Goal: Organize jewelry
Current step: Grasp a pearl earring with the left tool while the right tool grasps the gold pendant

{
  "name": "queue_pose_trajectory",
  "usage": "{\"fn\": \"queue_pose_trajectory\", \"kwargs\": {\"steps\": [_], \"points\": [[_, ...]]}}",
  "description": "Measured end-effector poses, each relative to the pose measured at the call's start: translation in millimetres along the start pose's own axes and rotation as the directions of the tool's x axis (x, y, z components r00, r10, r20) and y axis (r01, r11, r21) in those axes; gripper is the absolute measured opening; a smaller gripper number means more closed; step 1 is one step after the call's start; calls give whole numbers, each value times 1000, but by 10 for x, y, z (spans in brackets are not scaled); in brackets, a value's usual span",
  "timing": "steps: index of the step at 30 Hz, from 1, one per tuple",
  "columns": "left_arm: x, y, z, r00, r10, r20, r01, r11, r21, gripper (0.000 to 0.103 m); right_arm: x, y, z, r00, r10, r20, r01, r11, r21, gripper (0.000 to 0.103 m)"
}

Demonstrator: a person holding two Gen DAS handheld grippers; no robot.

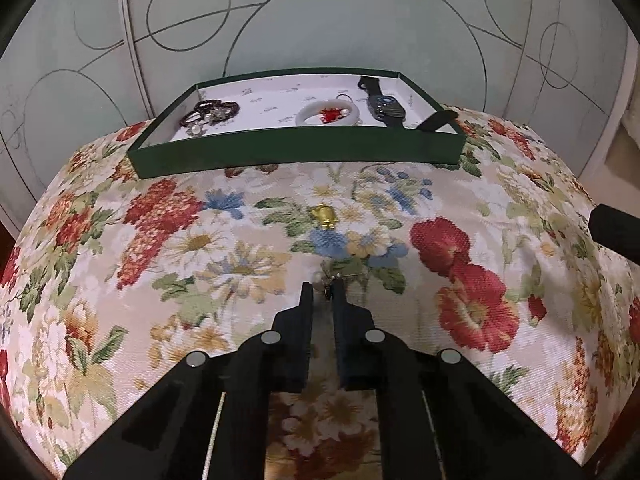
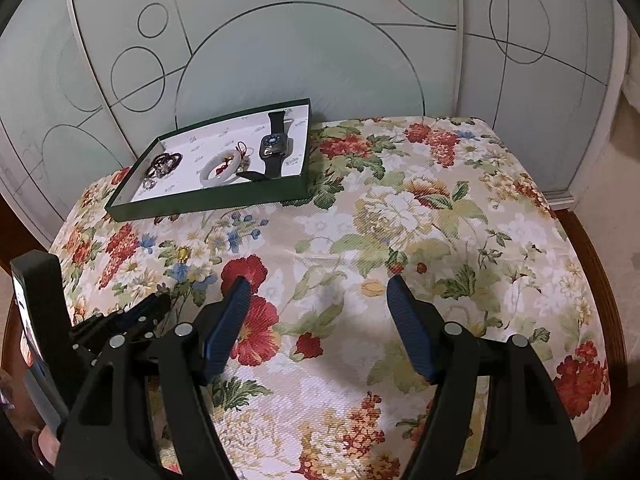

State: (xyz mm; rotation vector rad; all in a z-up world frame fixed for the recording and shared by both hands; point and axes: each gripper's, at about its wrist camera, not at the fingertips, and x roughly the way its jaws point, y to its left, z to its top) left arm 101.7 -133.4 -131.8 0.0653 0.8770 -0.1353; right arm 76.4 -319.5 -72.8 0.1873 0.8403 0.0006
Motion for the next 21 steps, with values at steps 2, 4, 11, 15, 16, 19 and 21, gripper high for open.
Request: {"fn": "queue_pose_trajectory", "kwargs": {"steps": [2,4,11,15,16,19,21], "points": [[-3,88,0,1000,5,-2,-5,1000,-10,10,8,23,-10,1000,4,-1,-4,1000,-6,71],[-11,176,9,1000,10,-3,-10,1000,-25,10,19,74,-25,1000,8,-5,-8,1000,-18,71],[-43,454,50,1000,25,13,-24,999,-32,10,92,319,-91,999,30,-27,-32,997,-76,71],[-33,598,75,999,34,13,-34,999,-36,10,197,550,-92,998,48,-46,-53,992,-117,71],[-27,648,82,999,38,12,-37,999,-39,10,223,600,-87,997,52,-49,-58,991,-124,71],[-9,776,108,999,53,9,-52,998,-44,10,353,828,-49,995,74,-62,-83,986,-146,71],[10,870,123,998,62,4,-62,997,-54,10,460,994,-13,994,84,-65,-94,981,-167,71]]}}
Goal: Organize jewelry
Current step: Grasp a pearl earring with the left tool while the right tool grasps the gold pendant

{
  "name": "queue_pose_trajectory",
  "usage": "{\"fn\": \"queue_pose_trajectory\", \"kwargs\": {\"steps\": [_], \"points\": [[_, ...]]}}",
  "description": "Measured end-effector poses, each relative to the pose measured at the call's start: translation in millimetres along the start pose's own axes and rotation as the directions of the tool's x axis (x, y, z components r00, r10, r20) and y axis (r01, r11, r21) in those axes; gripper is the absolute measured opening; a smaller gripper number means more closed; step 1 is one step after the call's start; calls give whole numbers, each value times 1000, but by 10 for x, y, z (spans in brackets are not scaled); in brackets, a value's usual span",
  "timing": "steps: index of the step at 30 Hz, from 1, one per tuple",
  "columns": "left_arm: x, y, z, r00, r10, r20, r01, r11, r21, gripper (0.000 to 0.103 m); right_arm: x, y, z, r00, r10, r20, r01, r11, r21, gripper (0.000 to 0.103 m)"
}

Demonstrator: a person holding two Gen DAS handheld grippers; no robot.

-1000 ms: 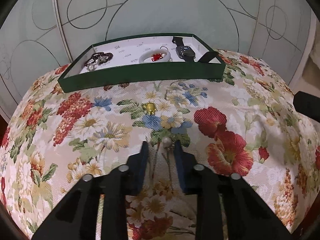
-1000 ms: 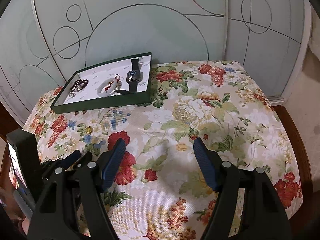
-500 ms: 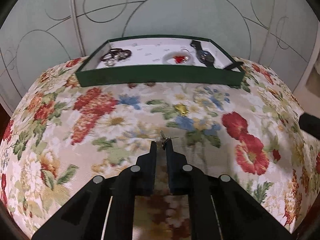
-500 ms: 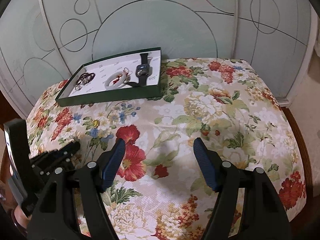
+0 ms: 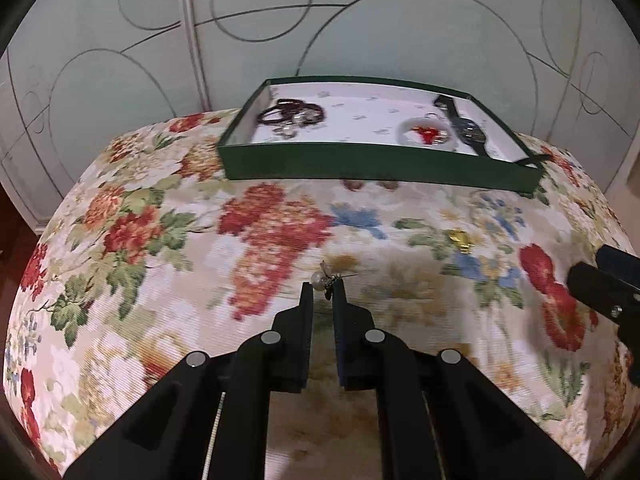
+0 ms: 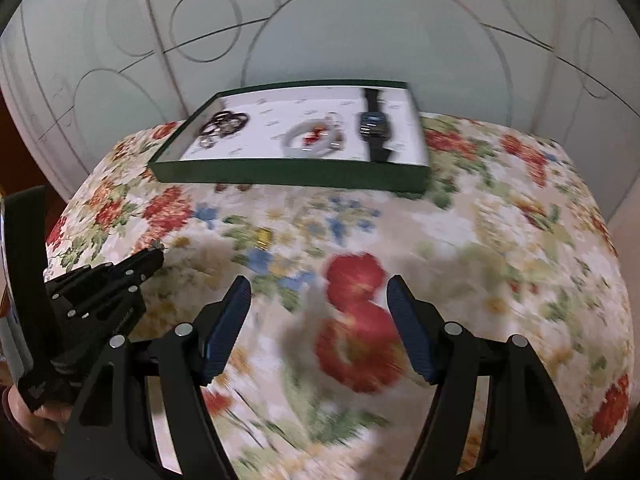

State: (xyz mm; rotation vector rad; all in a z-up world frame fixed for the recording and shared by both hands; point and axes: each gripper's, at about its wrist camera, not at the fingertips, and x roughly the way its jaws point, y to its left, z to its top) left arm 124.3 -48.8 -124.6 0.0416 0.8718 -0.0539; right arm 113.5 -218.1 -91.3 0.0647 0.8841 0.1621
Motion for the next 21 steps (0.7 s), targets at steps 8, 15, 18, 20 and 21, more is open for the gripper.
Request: {"fn": "queue_pose_trajectory", "kwargs": {"steps": [8,15,18,20,21], "points": [[78,301,75,1000,20,-13,-21,999,-41,10,507,309,157,999,13,-48,-13,1000,5,64],[114,421,136,1000,25,-15,-26,998,-49,10,729,400,216,998,-41,-55,40,999,-13,56],[126,434,153,1000,19,-15,-20,999,-49,10,742,405,230,997,-63,-48,62,998,-23,44],[131,435,158,1000,18,-15,-19,999,-49,10,741,403,230,996,-81,-41,80,996,-41,32],[131,433,158,1000,18,-15,-19,999,-48,10,735,390,229,996,-81,-37,79,996,-46,27]]}}
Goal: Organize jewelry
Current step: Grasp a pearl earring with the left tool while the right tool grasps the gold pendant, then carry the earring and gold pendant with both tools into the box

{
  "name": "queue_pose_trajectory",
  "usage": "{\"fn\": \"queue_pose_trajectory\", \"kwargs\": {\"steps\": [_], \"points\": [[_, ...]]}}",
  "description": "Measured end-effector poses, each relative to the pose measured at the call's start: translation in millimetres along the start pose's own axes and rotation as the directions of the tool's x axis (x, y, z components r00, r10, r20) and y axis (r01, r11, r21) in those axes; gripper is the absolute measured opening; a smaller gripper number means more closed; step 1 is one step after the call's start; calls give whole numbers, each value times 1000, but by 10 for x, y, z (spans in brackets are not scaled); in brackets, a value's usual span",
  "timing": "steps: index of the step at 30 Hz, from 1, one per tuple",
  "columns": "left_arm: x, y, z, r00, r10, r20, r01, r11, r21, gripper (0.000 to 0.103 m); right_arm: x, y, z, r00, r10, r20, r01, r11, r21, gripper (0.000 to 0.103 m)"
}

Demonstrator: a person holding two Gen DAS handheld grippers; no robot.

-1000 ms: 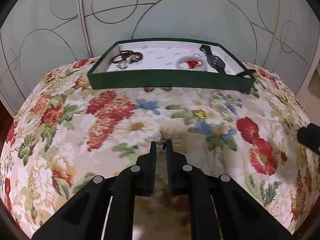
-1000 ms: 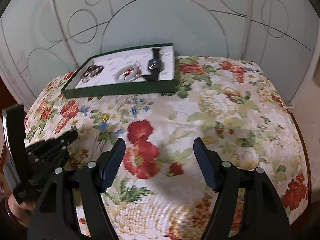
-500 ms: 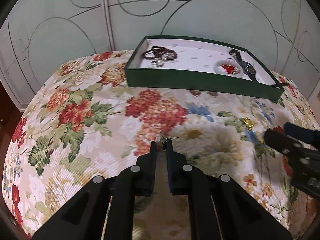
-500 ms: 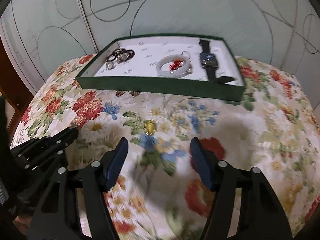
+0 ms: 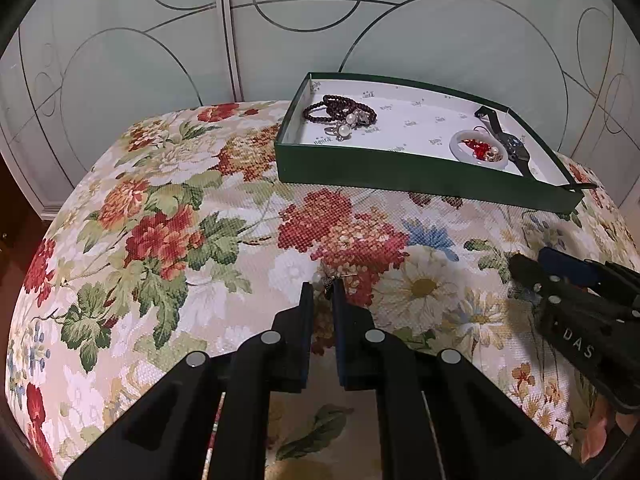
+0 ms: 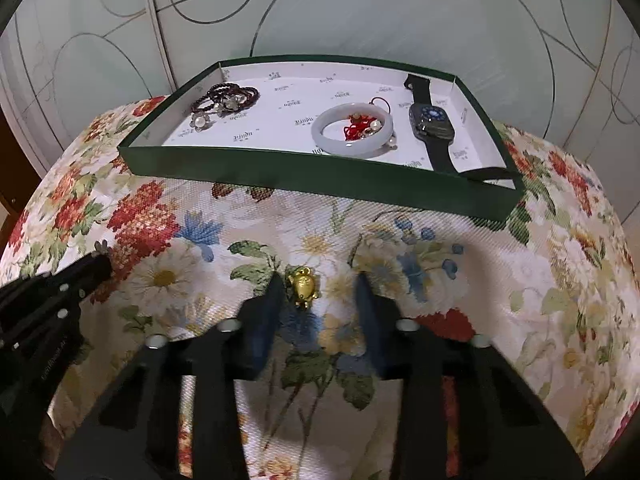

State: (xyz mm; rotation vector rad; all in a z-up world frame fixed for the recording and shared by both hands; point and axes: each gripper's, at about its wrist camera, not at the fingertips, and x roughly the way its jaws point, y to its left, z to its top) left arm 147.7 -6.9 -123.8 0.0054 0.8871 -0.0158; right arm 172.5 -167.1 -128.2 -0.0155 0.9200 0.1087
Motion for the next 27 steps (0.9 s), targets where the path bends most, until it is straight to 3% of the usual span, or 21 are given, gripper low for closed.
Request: {"fn": "queue_pose_trajectory", "kwargs": {"steps": [3,27], "points": [[13,-18,10,1000,-3,-1,3,1000,6,10,-3,-60,3,1000,5,4,-5,1000,11,13],[-34,-120,139,999,-35,1,35,999,11,10,-336,-339,-19,998,9,64,-13,998,61,13]]}}
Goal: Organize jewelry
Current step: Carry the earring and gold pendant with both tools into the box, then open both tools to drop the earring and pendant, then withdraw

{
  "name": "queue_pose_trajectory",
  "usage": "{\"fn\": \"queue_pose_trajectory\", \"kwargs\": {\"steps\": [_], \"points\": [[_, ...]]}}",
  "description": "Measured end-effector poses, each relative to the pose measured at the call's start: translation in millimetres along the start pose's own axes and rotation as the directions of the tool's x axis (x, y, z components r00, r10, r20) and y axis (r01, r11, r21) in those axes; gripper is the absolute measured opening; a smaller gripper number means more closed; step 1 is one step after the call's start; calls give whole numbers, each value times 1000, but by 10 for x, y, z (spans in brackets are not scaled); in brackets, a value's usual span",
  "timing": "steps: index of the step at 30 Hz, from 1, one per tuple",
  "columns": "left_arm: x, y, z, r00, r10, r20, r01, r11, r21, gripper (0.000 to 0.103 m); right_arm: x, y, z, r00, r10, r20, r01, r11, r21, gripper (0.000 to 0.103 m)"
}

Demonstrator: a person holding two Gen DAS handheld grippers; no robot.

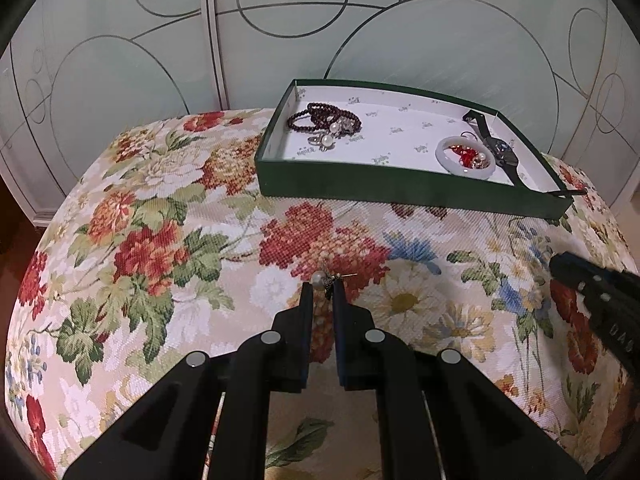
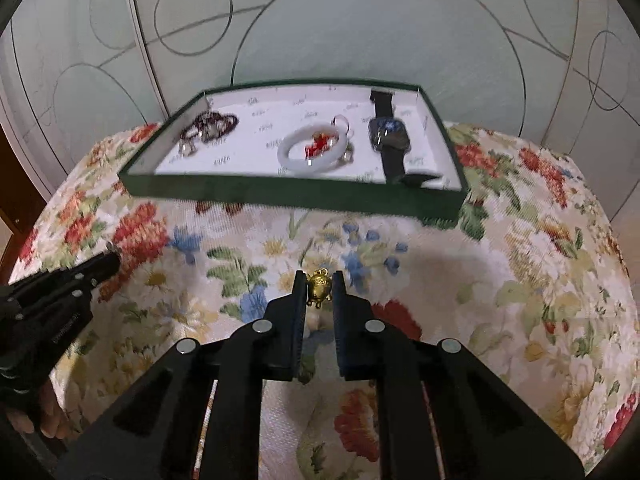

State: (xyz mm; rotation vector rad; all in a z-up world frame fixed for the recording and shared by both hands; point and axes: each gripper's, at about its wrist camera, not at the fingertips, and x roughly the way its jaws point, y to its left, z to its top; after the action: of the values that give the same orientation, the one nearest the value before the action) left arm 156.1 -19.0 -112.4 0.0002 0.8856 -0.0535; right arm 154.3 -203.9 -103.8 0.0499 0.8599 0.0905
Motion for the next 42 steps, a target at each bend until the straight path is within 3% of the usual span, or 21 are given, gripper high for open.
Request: {"fn": "queue_pose_trajectory", "kwargs": {"steps": [6,11,20,28,38,40,42], "points": [[-99,-50,222,999,-21,33,20,1000,18,10,-174,0,305,997,14,73,-14,1000,2,13],[-98,-121,639,996,-20,90,16,999,36,10,-119,-36,620,995,1,104,-1,1000,4,13],[427,-285,1146,996,10,86,-16,998,64,10,488,-191,897,999,-49,21,49,999,7,13],[828,-383,1131,999,24,24,-25,997,73,10,812,-224,834,997,-54,-46,54,999,1,13],[997,-382,1071,1000,21,-12,-20,998,65,10,866,-234,842,997,-46,-55,47,999,6,15],[993,-364,1076,1000,18,-15,-17,998,59,10,852,-234,841,998,-44,-53,44,999,8,20],[988,-351,1079,1000,18,-18,-17,998,53,12,817,-224,845,998,-40,-44,41,999,11,33]]}}
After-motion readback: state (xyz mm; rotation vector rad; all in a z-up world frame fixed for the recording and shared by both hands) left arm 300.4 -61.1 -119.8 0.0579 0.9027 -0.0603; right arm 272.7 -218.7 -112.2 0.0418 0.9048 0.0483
